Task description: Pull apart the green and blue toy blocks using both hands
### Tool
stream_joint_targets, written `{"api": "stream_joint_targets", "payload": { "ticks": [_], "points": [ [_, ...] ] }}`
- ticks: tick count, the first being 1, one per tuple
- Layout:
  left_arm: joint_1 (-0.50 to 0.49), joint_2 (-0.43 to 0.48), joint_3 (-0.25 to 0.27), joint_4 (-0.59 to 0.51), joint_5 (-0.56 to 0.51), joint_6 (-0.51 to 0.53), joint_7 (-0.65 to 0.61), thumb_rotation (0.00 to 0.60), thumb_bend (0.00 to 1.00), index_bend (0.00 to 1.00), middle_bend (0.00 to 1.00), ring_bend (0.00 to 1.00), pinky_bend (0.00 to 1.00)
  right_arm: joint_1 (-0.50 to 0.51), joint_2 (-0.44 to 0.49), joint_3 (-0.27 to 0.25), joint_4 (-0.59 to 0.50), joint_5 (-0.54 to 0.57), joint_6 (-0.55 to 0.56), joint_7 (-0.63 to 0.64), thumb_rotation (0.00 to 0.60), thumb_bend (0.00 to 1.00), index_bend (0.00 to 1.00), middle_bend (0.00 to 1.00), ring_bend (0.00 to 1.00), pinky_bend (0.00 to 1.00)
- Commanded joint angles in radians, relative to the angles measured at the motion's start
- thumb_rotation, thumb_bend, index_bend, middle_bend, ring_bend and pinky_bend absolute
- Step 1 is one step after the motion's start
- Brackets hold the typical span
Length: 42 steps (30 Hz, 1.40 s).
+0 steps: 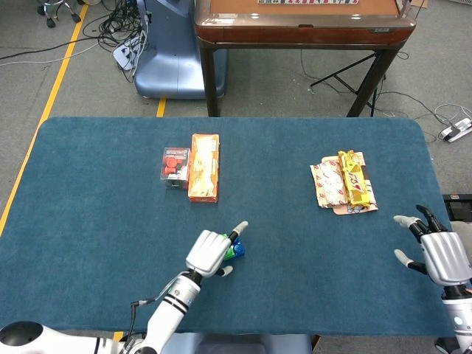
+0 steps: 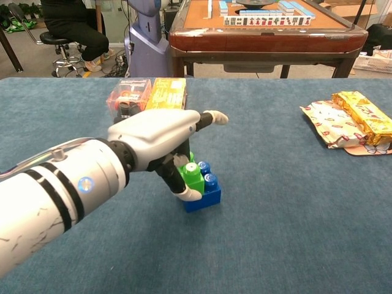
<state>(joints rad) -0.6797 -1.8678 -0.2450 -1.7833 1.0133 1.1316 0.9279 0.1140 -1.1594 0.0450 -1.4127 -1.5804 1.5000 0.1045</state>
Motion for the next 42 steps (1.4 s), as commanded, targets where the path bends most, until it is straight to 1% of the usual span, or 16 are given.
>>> {"api": "stream_joint_targets", "payload": {
  "ticks": [1,7,10,14,19,27,31,36,42],
  "points": [
    [-0.022,-0.014,-0.009,0.02,-0.027,0.011,0.011,0.6,0.0,0.09,1.0,1.0,1.0,-0.001,0.001,0.0,0.0,0.001,0.0,0.001,0.6,0.16,0.3,0.39,0.45,0.49],
    [-0.05,-0.025,-0.031,0.05,-0.073,0.028,0.004,0.6,0.0,0.1,1.0,1.0,1.0,0.0,0.0,-0.002,0.001,0.003,-0.005,0.003,0.6,0.16,0.3,0.39,0.45,0.49],
    [-0.061,-0.021,-0.034,0.069,-0.09,0.031,0.004,0.6,0.0,0.1,1.0,1.0,1.0,0.0,0.001,-0.003,-0.001,0.005,-0.009,0.004,0.6,0.16,0.3,0.39,0.45,0.49],
    [-0.069,-0.007,-0.025,0.078,-0.104,0.04,-0.001,0.6,0.0,0.1,1.0,1.0,1.0,0.001,-0.001,-0.002,0.002,0.007,-0.01,0.008,0.6,0.16,0.3,0.39,0.45,0.5],
    [-0.072,0.02,-0.007,0.085,-0.095,0.059,-0.002,0.6,0.0,0.11,1.0,1.0,1.0,0.003,-0.006,-0.002,0.007,0.006,-0.012,0.012,0.6,0.16,0.31,0.39,0.45,0.5],
    [-0.073,0.09,0.002,0.059,-0.106,0.079,-0.003,0.6,0.0,0.17,1.0,1.0,1.0,0.003,-0.01,-0.003,0.011,0.009,-0.015,0.014,0.6,0.16,0.31,0.39,0.45,0.5],
    [-0.087,0.116,0.009,0.035,-0.132,0.055,0.005,0.6,0.0,0.21,1.0,1.0,1.0,0.005,-0.01,-0.003,0.01,0.008,-0.016,0.013,0.6,0.16,0.31,0.39,0.45,0.5],
    [-0.128,0.149,0.011,0.009,-0.18,-0.008,0.015,0.6,0.0,0.27,1.0,1.0,1.0,0.006,-0.008,-0.003,0.003,0.005,-0.014,0.007,0.6,0.16,0.32,0.39,0.45,0.5],
    [-0.179,0.146,0.009,0.021,-0.208,-0.029,0.028,0.6,0.0,0.28,1.0,1.0,1.0,0.006,-0.009,-0.004,0.003,0.009,-0.019,0.007,0.6,0.16,0.32,0.39,0.45,0.5]
  ]
}}
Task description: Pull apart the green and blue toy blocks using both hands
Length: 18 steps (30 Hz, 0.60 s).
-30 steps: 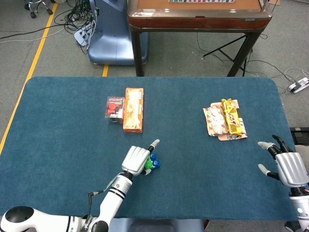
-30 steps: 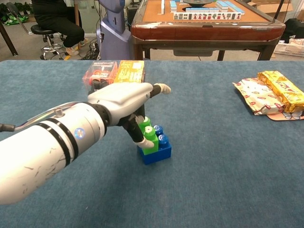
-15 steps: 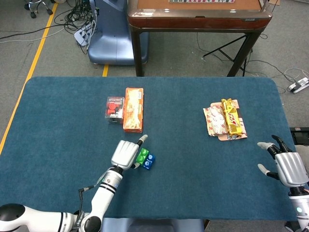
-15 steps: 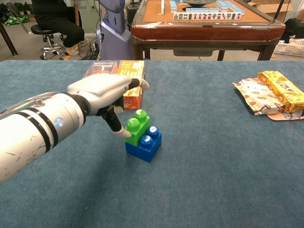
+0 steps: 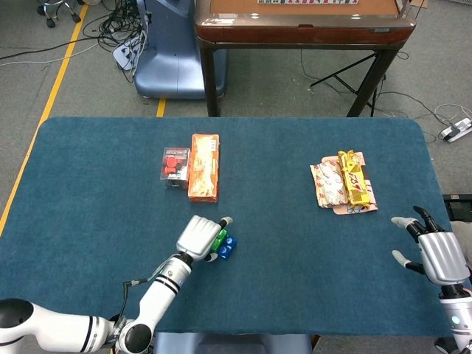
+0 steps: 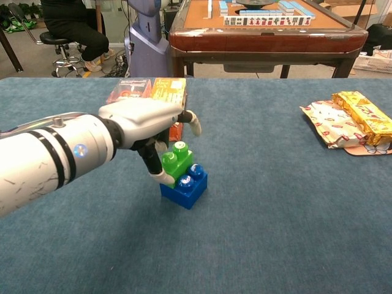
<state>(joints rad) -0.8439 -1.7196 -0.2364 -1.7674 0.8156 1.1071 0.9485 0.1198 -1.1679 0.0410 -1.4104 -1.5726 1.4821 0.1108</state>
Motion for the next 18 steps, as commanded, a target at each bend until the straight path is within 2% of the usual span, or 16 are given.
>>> {"api": "stream_joint_targets", "payload": {
  "ticks": [1,5,9,18],
  "points": [
    [-0.024,-0.005,0.001,0.008,-0.016,-0.004,0.013,0.6,0.0,0.28,1.0,1.0,1.0,0.0,-0.001,-0.001,0.002,0.001,-0.001,0.002,0.6,0.16,0.32,0.39,0.45,0.5],
    [-0.052,-0.009,0.004,0.014,-0.045,0.004,0.039,0.6,0.0,0.29,1.0,1.0,1.0,-0.001,-0.004,-0.001,0.009,0.002,-0.001,0.009,0.6,0.16,0.32,0.39,0.45,0.5],
    [-0.076,-0.007,0.008,0.011,-0.083,0.015,0.067,0.6,0.0,0.35,1.0,1.0,1.0,-0.003,-0.008,-0.003,0.016,0.003,-0.001,0.017,0.6,0.16,0.32,0.39,0.45,0.5],
    [-0.117,-0.004,0.019,0.013,-0.162,0.045,0.106,0.6,0.0,0.37,1.0,1.0,1.0,0.0,-0.016,-0.006,0.03,0.003,-0.009,0.029,0.6,0.16,0.32,0.39,0.45,0.5]
  ]
}}
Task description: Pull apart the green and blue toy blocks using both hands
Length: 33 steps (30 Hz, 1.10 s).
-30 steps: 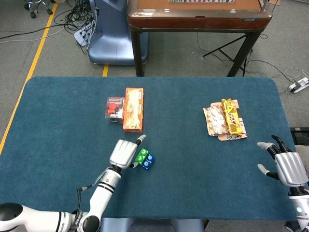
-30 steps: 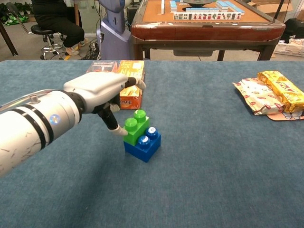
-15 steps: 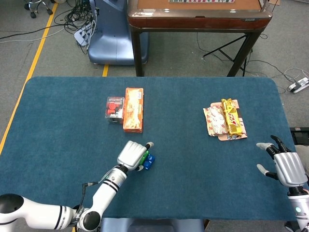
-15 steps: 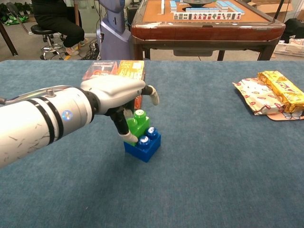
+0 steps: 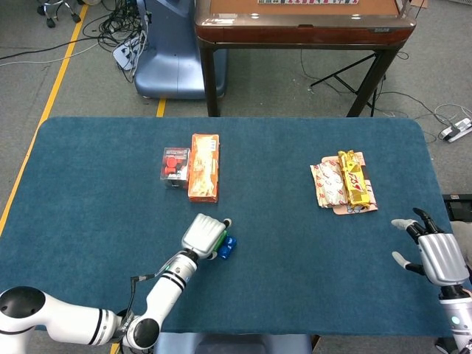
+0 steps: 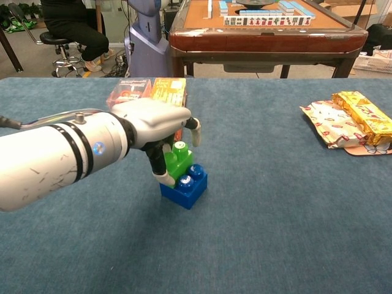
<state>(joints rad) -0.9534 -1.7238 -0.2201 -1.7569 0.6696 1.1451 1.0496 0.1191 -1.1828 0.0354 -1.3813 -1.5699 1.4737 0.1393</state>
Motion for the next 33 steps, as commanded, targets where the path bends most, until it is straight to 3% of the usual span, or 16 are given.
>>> {"api": "stream_joint_targets", "payload": {
  "ticks": [1,17,33],
  "points": [
    [-0.011,0.0,0.003,0.003,-0.027,0.01,0.007,0.6,0.0,0.37,1.0,1.0,1.0,0.001,-0.001,0.0,0.001,0.0,-0.001,0.001,0.6,0.16,0.32,0.39,0.45,0.5],
    [-0.047,0.005,0.021,0.011,-0.08,0.036,-0.007,0.6,0.07,0.44,1.0,1.0,1.0,0.009,-0.008,-0.002,0.002,-0.002,-0.013,0.0,0.6,0.16,0.32,0.39,0.45,0.5],
    [-0.053,0.014,0.029,-0.007,-0.077,0.035,-0.074,0.6,0.09,0.6,1.0,1.0,1.0,0.011,-0.016,-0.003,0.016,-0.002,-0.014,0.016,0.6,0.16,0.32,0.39,0.45,0.5]
  ]
}}
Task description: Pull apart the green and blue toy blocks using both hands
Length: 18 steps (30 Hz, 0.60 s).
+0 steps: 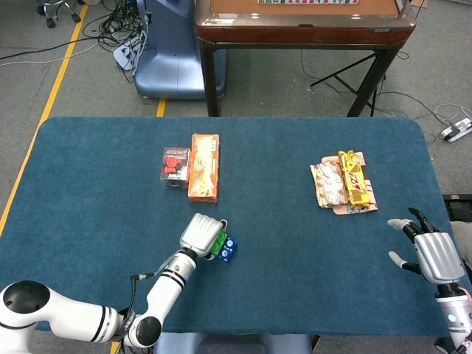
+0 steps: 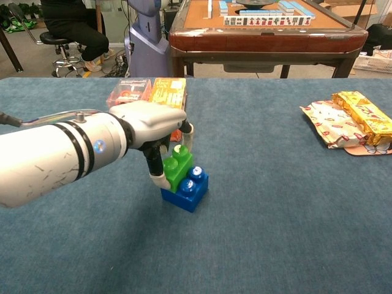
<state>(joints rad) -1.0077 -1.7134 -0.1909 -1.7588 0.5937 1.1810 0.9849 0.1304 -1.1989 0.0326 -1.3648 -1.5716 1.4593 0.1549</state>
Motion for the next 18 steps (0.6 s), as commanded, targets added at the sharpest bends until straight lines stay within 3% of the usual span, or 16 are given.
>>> {"api": "stream_joint_targets", "payload": {
  "ticks": [1,14,18],
  "points": [
    [0.003,0.006,-0.002,-0.009,-0.003,-0.001,-0.017,0.6,0.09,0.61,1.0,1.0,1.0,0.001,0.0,0.001,0.0,0.0,0.001,0.0,0.6,0.16,0.32,0.39,0.45,0.5],
    [0.07,0.068,-0.033,-0.078,-0.033,0.021,-0.183,0.6,0.14,0.65,1.0,1.0,1.0,0.03,0.016,0.016,-0.05,-0.022,-0.001,-0.005,0.6,0.16,0.34,0.41,0.45,0.5],
    [0.103,0.084,-0.059,-0.106,-0.06,0.051,-0.249,0.6,0.17,0.67,1.0,1.0,1.0,0.059,0.028,0.029,-0.097,-0.038,-0.014,0.006,0.6,0.16,0.34,0.45,0.49,0.58]
  ]
}}
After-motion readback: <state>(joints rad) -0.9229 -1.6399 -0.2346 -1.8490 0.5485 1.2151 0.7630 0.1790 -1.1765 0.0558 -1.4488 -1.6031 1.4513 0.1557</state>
